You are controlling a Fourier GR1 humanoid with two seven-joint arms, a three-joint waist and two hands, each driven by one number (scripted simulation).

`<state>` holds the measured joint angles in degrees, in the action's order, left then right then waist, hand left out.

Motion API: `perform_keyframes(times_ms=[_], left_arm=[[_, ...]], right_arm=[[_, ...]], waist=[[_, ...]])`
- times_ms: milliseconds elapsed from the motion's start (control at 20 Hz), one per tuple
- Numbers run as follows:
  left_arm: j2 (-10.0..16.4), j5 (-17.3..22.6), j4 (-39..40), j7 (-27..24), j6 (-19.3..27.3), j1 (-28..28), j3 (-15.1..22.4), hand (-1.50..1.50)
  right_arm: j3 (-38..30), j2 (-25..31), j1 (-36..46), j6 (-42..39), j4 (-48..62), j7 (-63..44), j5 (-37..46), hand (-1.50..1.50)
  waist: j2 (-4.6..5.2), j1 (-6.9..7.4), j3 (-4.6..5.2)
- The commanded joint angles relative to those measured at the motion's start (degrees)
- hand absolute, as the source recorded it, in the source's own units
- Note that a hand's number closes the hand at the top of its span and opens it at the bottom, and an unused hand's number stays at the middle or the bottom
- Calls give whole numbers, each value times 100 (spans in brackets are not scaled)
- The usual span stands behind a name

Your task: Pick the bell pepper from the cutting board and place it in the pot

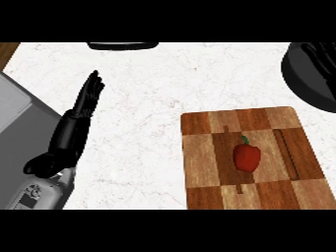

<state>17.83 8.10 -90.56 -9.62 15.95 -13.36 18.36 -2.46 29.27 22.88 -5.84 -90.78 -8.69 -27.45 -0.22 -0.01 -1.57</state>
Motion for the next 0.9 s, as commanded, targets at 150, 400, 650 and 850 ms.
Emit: perform_keyframes(times_ms=[150,400,650,850], left_arm=[[316,353,39,790,264,24,-933,0],[448,818,161,1399,246,55,-1325,0],[585,831,-92,1741,188,254,-1470,0],[431,652,-449,2185,309,300,-1433,0]], right_arm=[[-525,287,-473,-38,800,1114,756,150],[-265,756,-1150,1032,1278,1766,2739,-150],[-320,-90,-1727,1158,1437,3877,2651,-150],[-321,251,-1972,617,816,3588,2694,-150]], waist=[[45,72,148],[95,73,140],[19,14,151],[6,-24,157]])
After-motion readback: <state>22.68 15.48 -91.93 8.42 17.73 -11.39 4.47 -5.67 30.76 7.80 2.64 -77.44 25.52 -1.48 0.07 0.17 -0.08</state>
